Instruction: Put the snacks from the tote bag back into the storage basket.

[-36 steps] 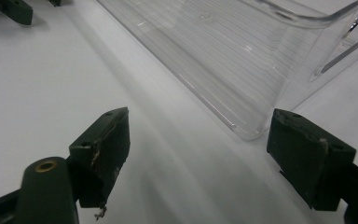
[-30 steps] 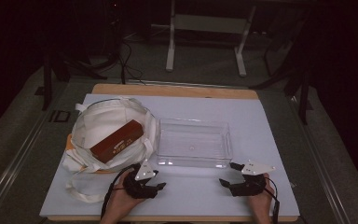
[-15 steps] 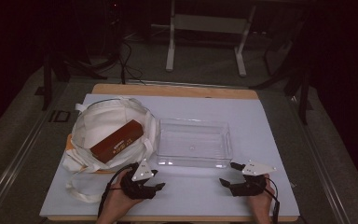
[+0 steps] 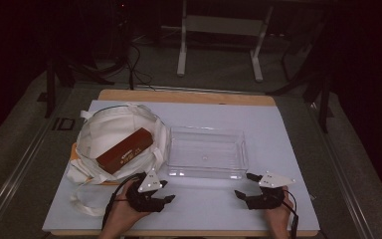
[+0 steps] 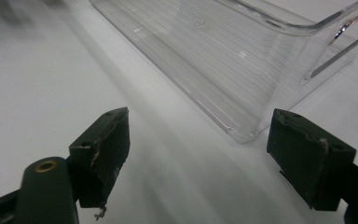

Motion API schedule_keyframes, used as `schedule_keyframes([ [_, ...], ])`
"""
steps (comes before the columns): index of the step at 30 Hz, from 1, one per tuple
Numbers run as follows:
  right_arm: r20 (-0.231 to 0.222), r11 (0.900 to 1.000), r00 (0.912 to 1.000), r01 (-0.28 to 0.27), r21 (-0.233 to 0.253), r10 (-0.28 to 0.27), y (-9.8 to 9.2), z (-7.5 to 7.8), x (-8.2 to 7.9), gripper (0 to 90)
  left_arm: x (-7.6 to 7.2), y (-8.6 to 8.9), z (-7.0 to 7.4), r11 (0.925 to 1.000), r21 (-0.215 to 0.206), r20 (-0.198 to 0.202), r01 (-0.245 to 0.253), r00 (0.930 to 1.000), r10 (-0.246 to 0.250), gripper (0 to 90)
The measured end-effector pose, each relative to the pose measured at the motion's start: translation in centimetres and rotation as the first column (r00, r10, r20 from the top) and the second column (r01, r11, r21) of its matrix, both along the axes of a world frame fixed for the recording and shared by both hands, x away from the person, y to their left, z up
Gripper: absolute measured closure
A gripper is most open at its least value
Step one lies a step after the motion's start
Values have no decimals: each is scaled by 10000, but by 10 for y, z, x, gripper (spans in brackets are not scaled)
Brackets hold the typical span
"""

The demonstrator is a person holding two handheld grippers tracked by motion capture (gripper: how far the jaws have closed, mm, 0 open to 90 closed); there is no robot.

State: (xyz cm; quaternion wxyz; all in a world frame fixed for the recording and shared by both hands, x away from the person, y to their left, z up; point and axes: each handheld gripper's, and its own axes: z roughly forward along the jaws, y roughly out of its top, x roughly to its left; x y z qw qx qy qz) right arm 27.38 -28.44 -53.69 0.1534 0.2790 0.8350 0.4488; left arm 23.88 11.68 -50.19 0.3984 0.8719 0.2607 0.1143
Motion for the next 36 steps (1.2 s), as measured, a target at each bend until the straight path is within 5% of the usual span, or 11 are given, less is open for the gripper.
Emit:
schedule_keyframes([
  [18,82,10000,10000,24,18,-25,0,0,0,211,2,11,25,9990,71,183,440,9989,-442,457],
  [36,99,10000,9999,21,32,-22,-1,0,0,212,5,32,46,9995,36,418,311,9986,-312,453],
])
